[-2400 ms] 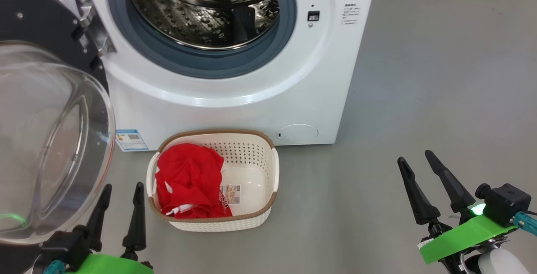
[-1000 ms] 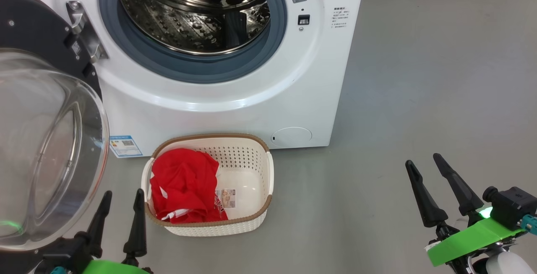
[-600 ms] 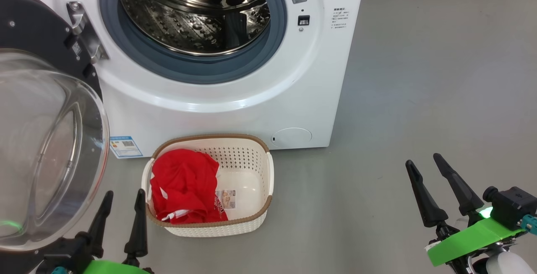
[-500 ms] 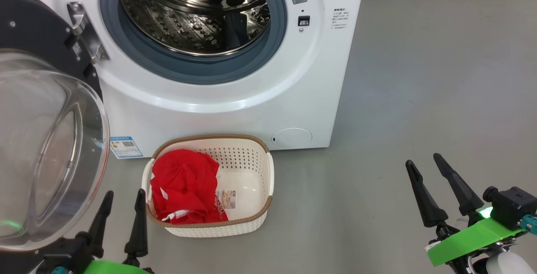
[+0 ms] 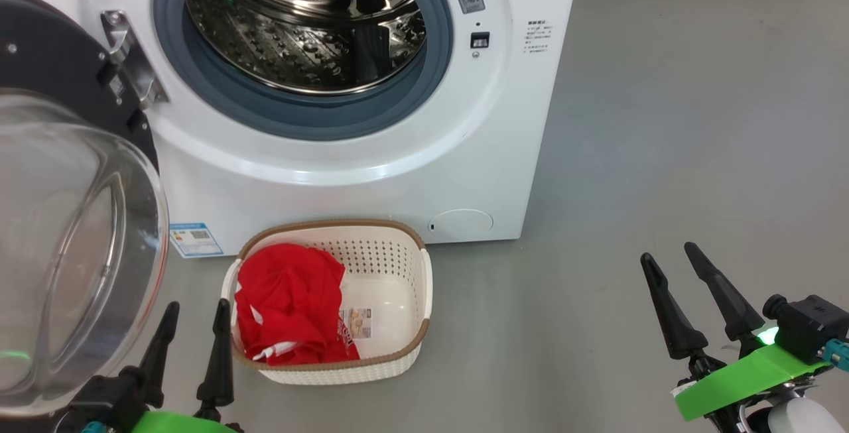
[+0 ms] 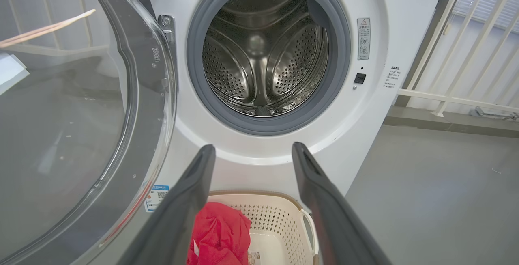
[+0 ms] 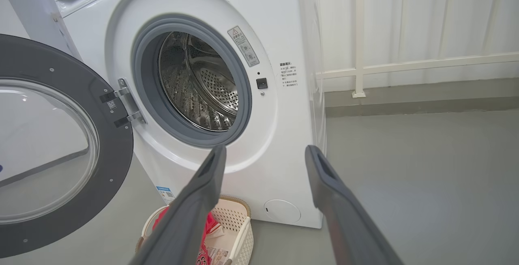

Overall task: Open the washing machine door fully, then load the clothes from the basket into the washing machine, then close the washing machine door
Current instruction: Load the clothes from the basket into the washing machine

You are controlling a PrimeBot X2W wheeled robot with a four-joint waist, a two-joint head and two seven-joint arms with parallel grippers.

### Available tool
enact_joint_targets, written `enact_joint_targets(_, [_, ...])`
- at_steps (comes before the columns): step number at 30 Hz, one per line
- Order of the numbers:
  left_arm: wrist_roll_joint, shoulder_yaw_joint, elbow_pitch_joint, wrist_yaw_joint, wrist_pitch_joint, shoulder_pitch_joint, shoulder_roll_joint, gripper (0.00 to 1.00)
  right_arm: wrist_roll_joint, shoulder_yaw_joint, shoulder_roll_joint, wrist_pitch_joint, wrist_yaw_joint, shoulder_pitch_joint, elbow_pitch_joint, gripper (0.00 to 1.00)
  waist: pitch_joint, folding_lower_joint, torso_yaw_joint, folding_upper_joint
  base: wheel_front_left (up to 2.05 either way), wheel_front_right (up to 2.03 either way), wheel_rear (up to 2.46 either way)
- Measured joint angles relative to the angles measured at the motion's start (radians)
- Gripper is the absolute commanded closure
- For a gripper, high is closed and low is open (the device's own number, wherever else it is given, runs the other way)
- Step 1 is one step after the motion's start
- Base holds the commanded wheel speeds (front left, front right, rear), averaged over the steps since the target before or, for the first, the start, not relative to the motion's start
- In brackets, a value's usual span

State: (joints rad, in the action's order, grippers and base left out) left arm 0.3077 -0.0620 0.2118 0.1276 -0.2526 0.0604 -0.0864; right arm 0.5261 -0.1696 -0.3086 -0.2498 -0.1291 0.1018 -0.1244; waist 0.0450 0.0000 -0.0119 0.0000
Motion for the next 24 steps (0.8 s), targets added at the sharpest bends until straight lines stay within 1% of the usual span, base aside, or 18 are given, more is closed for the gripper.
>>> enact_joint_targets(12, [0.000,0.003,0.000,0.000,0.000,0.000,0.000,0.00,0.000,0.000,0.001,0.000,0.000,0.000,0.001,0.00,0.003,0.0000,0.001,0.0000,1.03,-1.03,0.00])
enact_joint_targets(24, [0.000,0.010,0.000,0.000,0.000,0.001,0.002,0.00,0.000,0.000,0.002,0.000,0.000,0.000,0.001,0.00,0.004,0.0000,0.001,0.0000,0.85,-0.85,0.00])
